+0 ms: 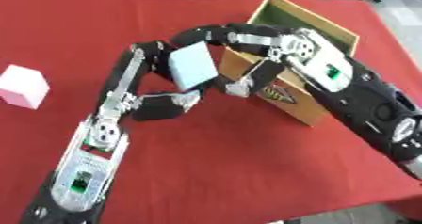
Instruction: Pick up the objects with one hand, pass them to the other hand, and then place them into the box on the other side of the table.
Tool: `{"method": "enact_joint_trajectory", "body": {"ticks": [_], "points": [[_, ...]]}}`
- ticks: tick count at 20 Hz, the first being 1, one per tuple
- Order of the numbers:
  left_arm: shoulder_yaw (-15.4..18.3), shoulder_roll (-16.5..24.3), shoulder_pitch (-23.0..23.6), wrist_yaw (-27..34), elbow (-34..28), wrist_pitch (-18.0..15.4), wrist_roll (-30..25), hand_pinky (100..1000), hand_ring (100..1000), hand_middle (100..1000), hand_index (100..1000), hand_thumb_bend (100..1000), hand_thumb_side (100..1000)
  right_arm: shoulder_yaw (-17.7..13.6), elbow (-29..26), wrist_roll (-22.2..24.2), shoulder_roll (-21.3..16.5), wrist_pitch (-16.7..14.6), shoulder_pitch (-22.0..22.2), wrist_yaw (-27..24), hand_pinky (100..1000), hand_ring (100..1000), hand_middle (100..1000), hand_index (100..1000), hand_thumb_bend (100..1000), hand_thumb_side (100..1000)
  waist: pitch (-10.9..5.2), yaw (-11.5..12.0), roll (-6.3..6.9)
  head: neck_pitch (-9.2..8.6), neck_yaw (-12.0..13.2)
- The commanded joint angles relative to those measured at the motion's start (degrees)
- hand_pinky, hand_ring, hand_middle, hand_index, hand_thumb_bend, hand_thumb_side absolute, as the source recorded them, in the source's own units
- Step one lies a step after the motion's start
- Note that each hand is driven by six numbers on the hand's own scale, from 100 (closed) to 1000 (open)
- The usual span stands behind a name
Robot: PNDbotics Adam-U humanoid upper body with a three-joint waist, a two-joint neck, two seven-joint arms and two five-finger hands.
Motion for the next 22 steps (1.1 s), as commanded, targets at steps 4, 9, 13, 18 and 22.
{"method": "enact_joint_trajectory", "body": {"ticks": [4,9,13,18,22], "points": [[-0.4,-0.9,-0.9,-0.2,-0.6,0.1,-0.4,564,444,332,481,100,100,-0.2,-2.2,13.7,-1.0,-13.3,-0.8,-0.9,1000,1000,968,1000,100,199,-0.84,-0.2,0.15,0.02,-0.3],[-0.4,-0.9,-0.9,-0.5,-0.5,0.1,-0.5,566,447,334,483,100,100,0.0,-2.3,13.7,-1.0,-14.0,-0.6,-0.4,1000,1000,946,1000,100,198,-0.89,-0.2,0.16,-0.05,-0.5],[-0.5,-0.9,-0.9,-0.5,-0.5,0.0,-0.8,570,452,337,489,100,100,0.0,-1.9,13.7,-0.9,-14.3,-0.6,-0.2,1000,1000,898,1000,100,198,-0.95,-0.3,0.17,0.05,-0.6],[-0.4,-0.8,-0.9,-0.5,-0.6,-0.1,-0.8,576,456,341,497,100,100,-0.5,-1.2,13.7,-0.7,-13.9,-0.5,0.0,987,1000,793,891,100,198,-0.97,-0.5,0.1,0.36,-0.8],[-0.4,-0.8,-0.9,-0.5,-0.7,-0.2,-0.9,592,461,346,506,100,100,-0.6,-0.1,13.7,-0.5,-13.0,-0.5,0.1,968,1000,701,809,100,198,-1.0,-0.7,0.13,0.71,-1.0]]}}
